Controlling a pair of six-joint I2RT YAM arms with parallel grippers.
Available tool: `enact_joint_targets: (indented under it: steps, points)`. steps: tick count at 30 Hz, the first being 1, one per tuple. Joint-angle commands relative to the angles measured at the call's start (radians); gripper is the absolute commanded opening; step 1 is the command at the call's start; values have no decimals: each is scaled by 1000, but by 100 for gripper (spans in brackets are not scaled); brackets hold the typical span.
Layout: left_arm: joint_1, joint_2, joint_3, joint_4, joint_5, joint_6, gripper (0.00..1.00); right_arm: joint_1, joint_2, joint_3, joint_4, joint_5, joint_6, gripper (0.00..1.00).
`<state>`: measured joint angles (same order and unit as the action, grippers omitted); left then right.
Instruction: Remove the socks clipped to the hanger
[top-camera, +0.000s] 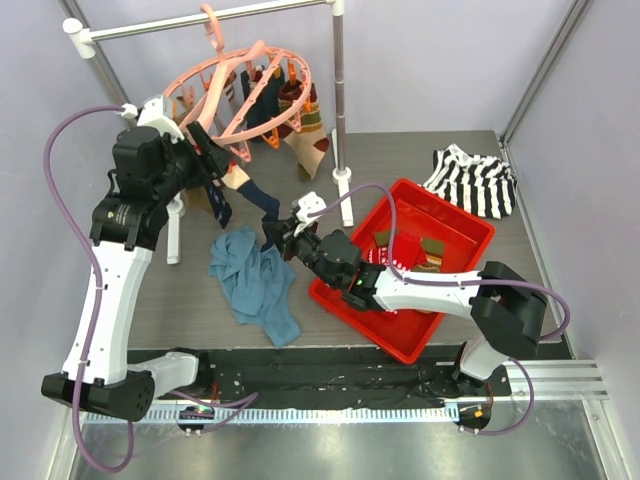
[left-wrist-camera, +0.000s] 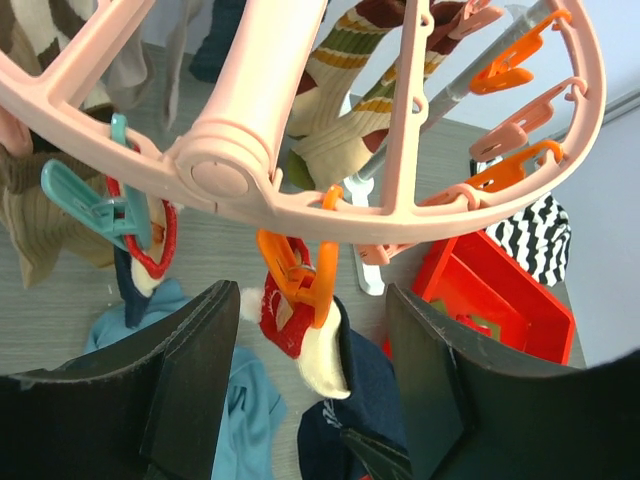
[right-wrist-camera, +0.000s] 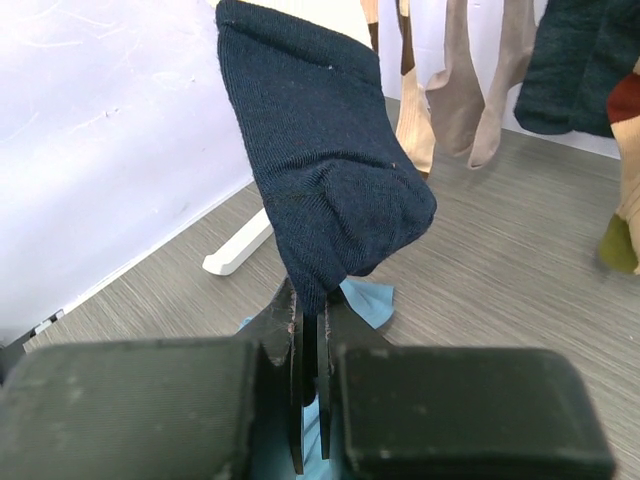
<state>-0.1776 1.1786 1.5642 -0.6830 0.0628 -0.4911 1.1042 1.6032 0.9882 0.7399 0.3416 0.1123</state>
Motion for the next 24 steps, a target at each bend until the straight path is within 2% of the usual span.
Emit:
enact_joint_targets:
  steps: [1,11,16,24]
  points:
    - [-5,-5,-22,95,19,-20,64,3,-52,0,65,-1,38,1]
    - [-5,-7,-72,198,28,-55,61,-3,-45,-10,75,-35,116,1]
    - [-5,-33,-135,304,94,-61,62,-10,-43,-10,82,-53,159,1]
    - [-3,-31,-178,347,95,-46,61,-21,-58,-26,88,-65,182,1]
